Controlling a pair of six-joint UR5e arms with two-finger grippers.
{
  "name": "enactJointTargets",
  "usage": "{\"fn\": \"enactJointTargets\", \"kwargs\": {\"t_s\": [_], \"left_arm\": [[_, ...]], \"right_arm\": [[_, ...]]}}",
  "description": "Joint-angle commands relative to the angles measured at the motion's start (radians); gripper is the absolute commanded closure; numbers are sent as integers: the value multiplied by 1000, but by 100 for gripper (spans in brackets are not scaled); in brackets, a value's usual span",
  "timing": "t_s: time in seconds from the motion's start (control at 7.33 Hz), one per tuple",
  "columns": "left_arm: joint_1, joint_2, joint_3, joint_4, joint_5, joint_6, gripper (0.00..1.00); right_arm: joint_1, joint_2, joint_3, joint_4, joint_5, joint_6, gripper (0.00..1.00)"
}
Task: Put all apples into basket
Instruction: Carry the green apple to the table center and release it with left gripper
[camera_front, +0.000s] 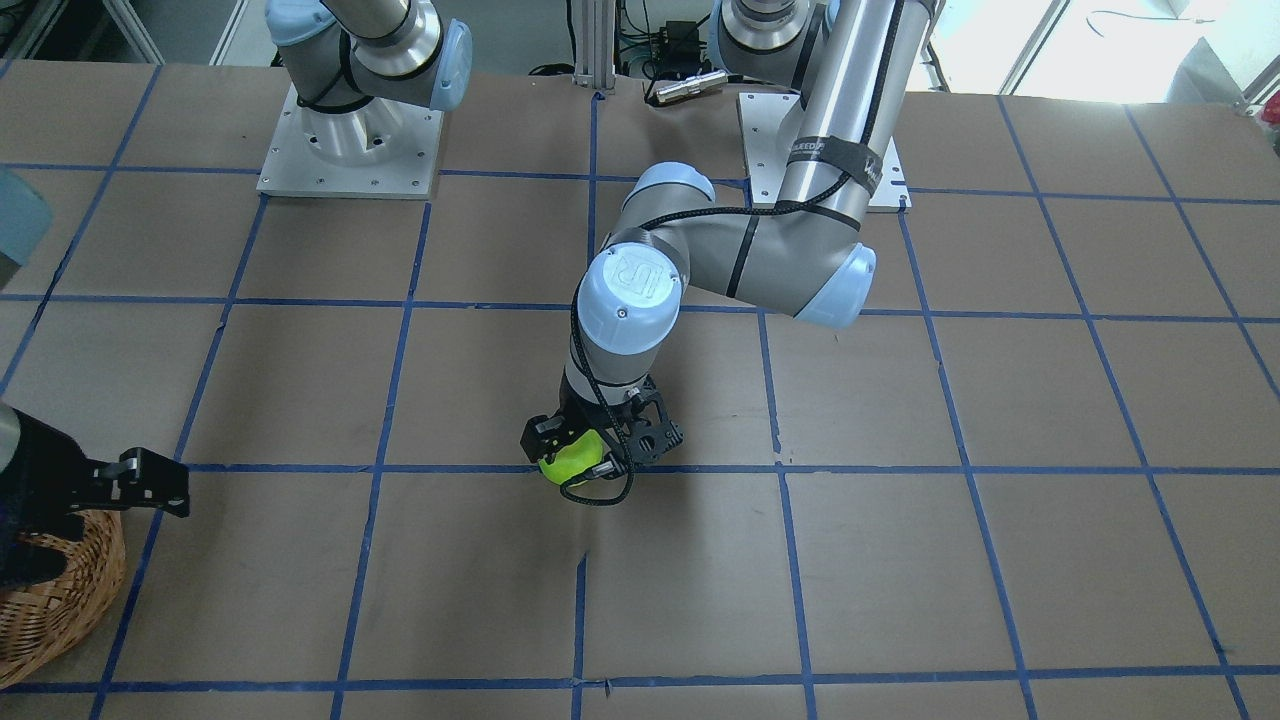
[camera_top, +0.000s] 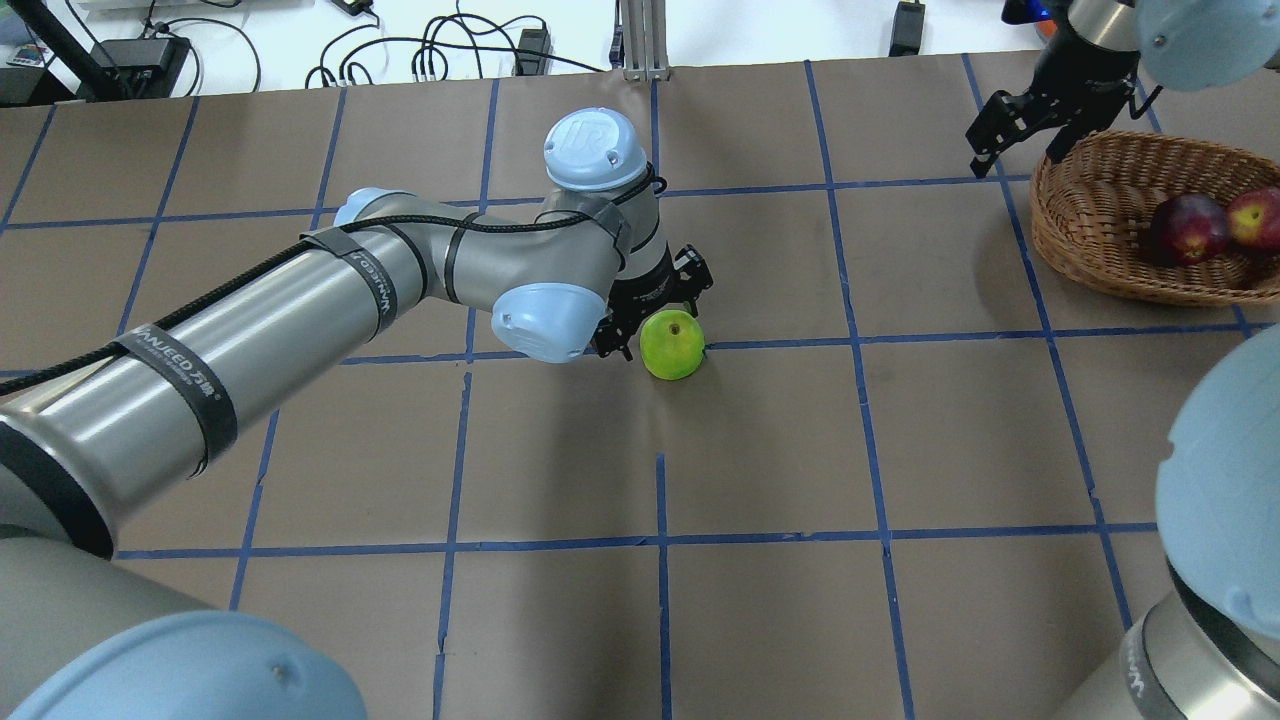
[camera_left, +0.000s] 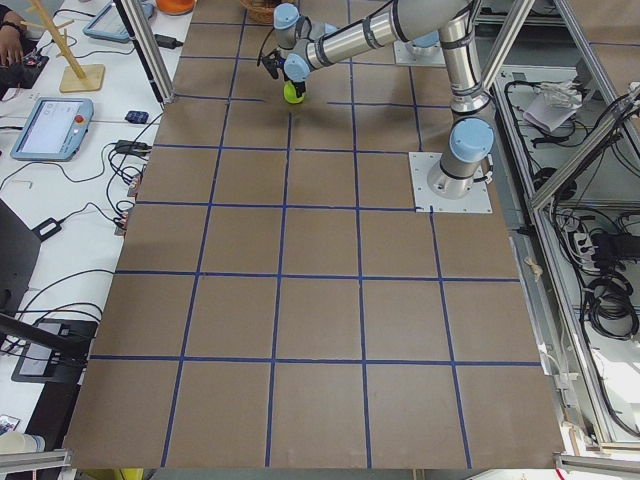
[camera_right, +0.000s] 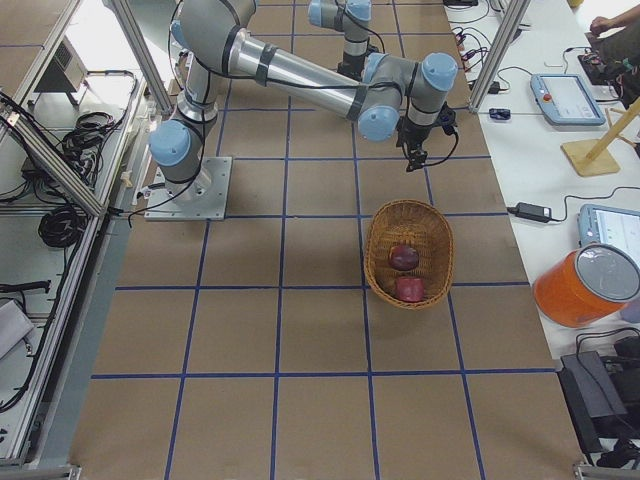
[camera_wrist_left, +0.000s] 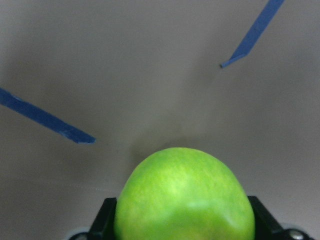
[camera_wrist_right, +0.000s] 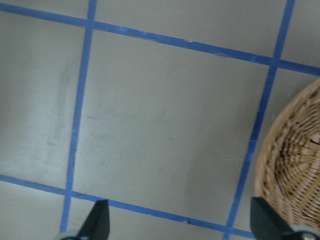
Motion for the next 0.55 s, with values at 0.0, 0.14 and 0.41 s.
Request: {"fn": "enactJointTargets", "kwargs": {"t_s": [0.0,0.14,0.41], "left_arm": [[54,114,17,-168,20,124,0],[94,194,33,-298,25,227,0],[150,337,24,-450,39,449,0]], "right_arm": [[151,5,1,4,3,143,0],[232,11,26,7,2,249,0],[306,4,111,-37,29,354,0]]}}
